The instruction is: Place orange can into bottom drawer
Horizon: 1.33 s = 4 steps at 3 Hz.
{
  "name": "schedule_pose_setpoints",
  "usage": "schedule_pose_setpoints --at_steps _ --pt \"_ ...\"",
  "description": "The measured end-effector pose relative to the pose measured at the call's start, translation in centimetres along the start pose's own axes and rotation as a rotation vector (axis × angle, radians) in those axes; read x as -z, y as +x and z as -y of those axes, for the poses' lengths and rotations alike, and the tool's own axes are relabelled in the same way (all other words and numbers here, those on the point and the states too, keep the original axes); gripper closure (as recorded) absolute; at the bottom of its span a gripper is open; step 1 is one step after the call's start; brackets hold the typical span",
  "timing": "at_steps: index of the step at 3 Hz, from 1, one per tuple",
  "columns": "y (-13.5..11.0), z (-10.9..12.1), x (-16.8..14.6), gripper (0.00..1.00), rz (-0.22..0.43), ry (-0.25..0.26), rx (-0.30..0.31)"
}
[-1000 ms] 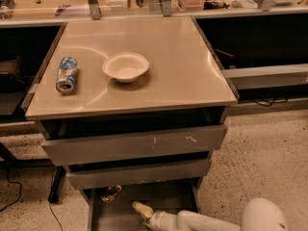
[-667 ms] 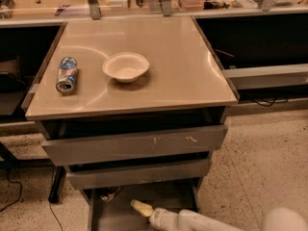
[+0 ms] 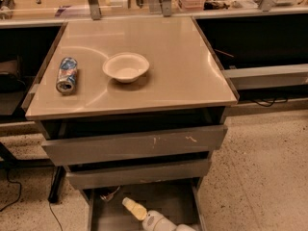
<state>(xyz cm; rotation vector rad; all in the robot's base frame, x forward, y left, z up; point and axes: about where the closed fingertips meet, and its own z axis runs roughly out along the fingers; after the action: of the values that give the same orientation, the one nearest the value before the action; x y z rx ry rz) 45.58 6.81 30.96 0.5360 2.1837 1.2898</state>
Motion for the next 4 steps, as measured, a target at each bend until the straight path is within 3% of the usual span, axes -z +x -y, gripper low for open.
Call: schedule_pose_setpoints --at_steps 1,2,3,4 --pt "-0.2 -1.2 2.5 0.0 0.058 0.02 -0.011" --pt "-3.0 1.3 3.5 0.0 0.126 0.068 -0.001" --pt "-6.5 3.0 7.9 0.0 0.266 0.15 0.007" --pt "-8.3 4.1 15.4 0.0 0.444 0.27 -0.004"
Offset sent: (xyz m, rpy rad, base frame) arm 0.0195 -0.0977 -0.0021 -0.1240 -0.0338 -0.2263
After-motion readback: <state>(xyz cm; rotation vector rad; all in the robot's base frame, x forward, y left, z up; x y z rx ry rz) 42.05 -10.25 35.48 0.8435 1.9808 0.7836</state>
